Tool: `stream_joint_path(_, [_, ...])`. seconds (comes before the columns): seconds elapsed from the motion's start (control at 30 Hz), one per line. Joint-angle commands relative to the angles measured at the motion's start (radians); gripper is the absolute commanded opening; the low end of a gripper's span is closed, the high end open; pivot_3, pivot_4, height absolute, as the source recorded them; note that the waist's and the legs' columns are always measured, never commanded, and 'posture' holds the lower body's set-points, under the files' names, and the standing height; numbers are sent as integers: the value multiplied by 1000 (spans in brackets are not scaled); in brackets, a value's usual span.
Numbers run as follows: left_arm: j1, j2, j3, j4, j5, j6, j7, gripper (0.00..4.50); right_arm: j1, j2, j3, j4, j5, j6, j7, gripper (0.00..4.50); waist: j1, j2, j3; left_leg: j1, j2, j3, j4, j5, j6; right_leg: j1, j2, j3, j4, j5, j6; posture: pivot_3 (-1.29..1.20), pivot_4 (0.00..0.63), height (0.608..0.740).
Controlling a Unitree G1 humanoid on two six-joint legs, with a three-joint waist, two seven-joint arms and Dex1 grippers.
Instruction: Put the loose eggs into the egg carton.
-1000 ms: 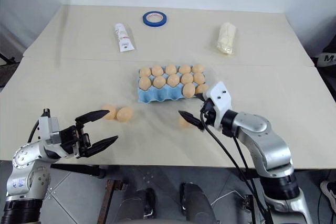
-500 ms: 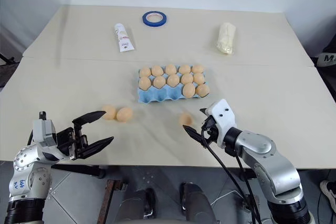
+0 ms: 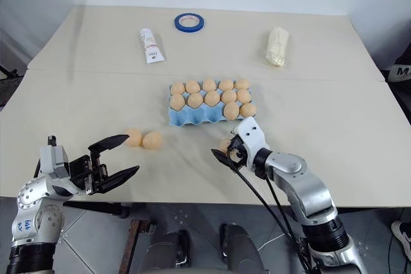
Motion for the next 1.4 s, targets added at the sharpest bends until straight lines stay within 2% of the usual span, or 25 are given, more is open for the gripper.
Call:
stream_joint_path(0.03, [2,-5,17,-36,-16,-15,6,4500,-17,16,0,-5,-6,-27,4,3861,0,0,0,0,0,0,0,0,0,0,0,0,0,0,0,0,150,740])
stream_joint_path(0.17, [-1,-6,17,-36,-16,-17,8,4500,-23,22,-15,-30,2,-21,8,2496,0,0,0,0,0,0,0,0,0,0,0,0,0,0,0,0,150,740])
stream_joint_path(0.23, [-2,-5,17,-34,-16,-17,7,4500,-31,19,-27,-44,6,-16,9,2099,0,0,0,0,0,0,0,0,0,0,0,0,0,0,0,0,150,740])
stream_joint_path(0.43, [-5,-7,17,-31,-16,-17,8,4500,-136,60,-88,-49,41,13,-30,2089,-1,0,0,0,0,0,0,0,0,0,0,0,1,0,0,0,150,740])
stream_joint_path(0.67, [-19,-10,10,-25,-11,-15,13,4500,-325,162,-80,212,-48,-127,-100,2072,-2,0,0,1,0,0,0,0,0,0,0,0,2,0,0,0,150,740])
stream_joint_path(0.9, [-13,-6,19,-38,-11,-18,24,4500,-382,202,-39,377,-106,-247,-61,2072,-2,0,0,-1,0,0,0,0,0,-1,0,0,1,0,0,0,150,740])
stream_joint_path(1.13, [-11,-3,25,-36,-10,-22,29,4500,-398,218,-31,417,-125,-283,-37,4399,-5,0,0,0,0,0,0,1,0,-1,0,0,3,0,0,0,150,740])
stream_joint_path(1.4, [-16,-2,23,-30,-7,-24,33,4500,-373,196,-51,332,-90,-270,33,4463,-5,0,0,0,0,0,0,1,0,-1,0,0,3,0,0,0,150,740])
